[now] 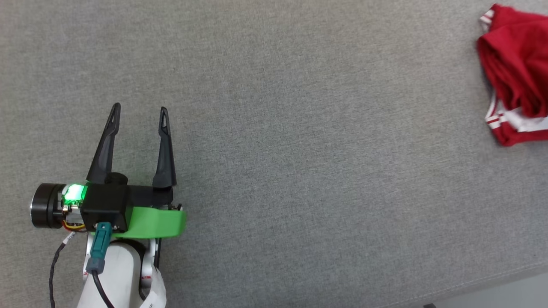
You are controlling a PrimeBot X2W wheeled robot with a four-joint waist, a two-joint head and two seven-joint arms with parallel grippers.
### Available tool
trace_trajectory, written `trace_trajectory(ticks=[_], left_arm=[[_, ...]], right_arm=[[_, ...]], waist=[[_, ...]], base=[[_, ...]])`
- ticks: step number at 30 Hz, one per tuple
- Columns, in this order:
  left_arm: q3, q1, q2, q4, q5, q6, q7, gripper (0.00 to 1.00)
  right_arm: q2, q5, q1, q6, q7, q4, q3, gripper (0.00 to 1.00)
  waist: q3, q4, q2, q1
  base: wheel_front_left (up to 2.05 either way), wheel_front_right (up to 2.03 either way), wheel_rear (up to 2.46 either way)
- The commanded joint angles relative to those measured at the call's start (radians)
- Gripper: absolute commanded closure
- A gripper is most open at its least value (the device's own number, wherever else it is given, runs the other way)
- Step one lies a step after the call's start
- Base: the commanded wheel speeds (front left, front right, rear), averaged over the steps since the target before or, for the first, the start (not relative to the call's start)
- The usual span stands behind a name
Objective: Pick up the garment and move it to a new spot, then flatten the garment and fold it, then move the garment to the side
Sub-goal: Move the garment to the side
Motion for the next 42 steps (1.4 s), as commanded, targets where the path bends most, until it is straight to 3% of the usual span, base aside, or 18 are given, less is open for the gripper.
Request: trace_trajectory(ticks=[1, 5, 6, 7, 8, 12, 18, 21, 23, 27, 33, 37, 42], left_arm=[[0.003, -0.018, 0.010, -0.012, 0.005, 0.006, -0.006, 0.00], [0.001, -0.020, 0.009, -0.025, 0.005, 0.014, -0.006, 0.00], [-0.001, -0.020, 0.009, -0.025, 0.005, 0.015, -0.006, 0.00], [-0.002, -0.021, 0.008, -0.024, 0.004, 0.016, -0.006, 0.00], [-0.004, -0.020, 0.008, -0.022, 0.003, 0.016, -0.006, 0.00], [-0.006, -0.013, 0.002, -0.015, -0.001, 0.026, -0.006, 0.00], [-0.003, 0.023, -0.005, -0.003, -0.017, 0.037, -0.006, 0.00], [-0.001, 0.059, -0.016, 0.006, -0.030, 0.047, -0.006, 0.00], [0.001, 0.078, -0.020, 0.010, -0.037, 0.051, -0.006, 0.00], [0.004, 0.111, -0.027, 0.016, -0.047, 0.057, -0.006, 0.00], [0.009, 0.152, -0.036, 0.032, -0.060, 0.061, -0.006, 0.00], [0.010, 0.169, -0.040, 0.047, -0.068, 0.060, -0.006, 0.00], [0.011, 0.190, -0.044, 0.070, -0.075, 0.057, -0.006, 0.00]], right_arm=[[0.009, 0.000, -0.034, -0.001, -0.013, 0.028, -0.007, 1.00], [0.037, 0.000, -0.078, -0.001, -0.046, 0.104, -0.025, 1.00], [0.043, -0.006, -0.086, -0.001, -0.056, 0.121, -0.028, 0.88], [0.052, -0.013, -0.094, -0.001, -0.068, 0.141, -0.032, 0.35], [0.061, -0.017, -0.096, -0.001, -0.078, 0.155, -0.034, 0.00], [0.082, -0.032, -0.094, -0.001, -0.142, 0.202, -0.045, 0.00], [0.097, -0.106, -0.084, -0.001, -0.345, 0.248, -0.083, 0.00], [0.130, -0.167, -0.065, -0.001, -0.451, 0.239, -0.145, 0.00], [0.144, -0.207, -0.044, -0.001, -0.464, 0.200, -0.191, 0.00], [0.197, -0.295, 0.050, -0.001, -0.467, -0.017, -0.377, 0.00], [0.391, -0.451, 0.324, -0.001, -0.467, -0.397, -0.629, 0.00], [0.513, -0.492, 0.469, -0.001, -0.467, -0.570, -0.683, 0.00], [0.622, -0.500, 0.604, -0.001, -0.467, -0.660, -0.658, 0.00]], waist=[[0.038, 0.005, -0.0001, -0.0001], [0.049, 0.007, -0.0001, -0.0001], [0.049, 0.009, -0.0001, -0.0001], [0.047, 0.010, -0.0001, -0.0001], [0.043, 0.012, -0.0001, -0.0001], [0.011, 0.024, -0.0001, -0.0001], [-0.070, 0.043, -0.0001, -0.0001], [-0.138, 0.062, -0.0001, -0.0001], [-0.168, 0.072, -0.0001, -0.0001], [-0.220, 0.093, -0.0001, -0.0001], [-0.296, 0.137, -0.0001, -0.0001], [-0.341, 0.173, -0.0001, -0.0001], [-0.385, 0.206, -0.0001, -0.0001]], base=[[0.00, 0.00, 0.00], [0.00, 0.00, 0.00], [0.00, 0.00, 0.00], [0.00, 0.00, 0.00], [0.00, 0.00, 0.00], [0.00, 0.00, 0.00], [0.00, 0.00, 0.00], [0.00, 0.00, 0.00], [0.00, 0.00, 0.00], [0.00, 0.00, 0.00], [0.00, 0.00, 0.00], [0.00, 0.00, 0.00], [0.00, 0.00, 0.00]])
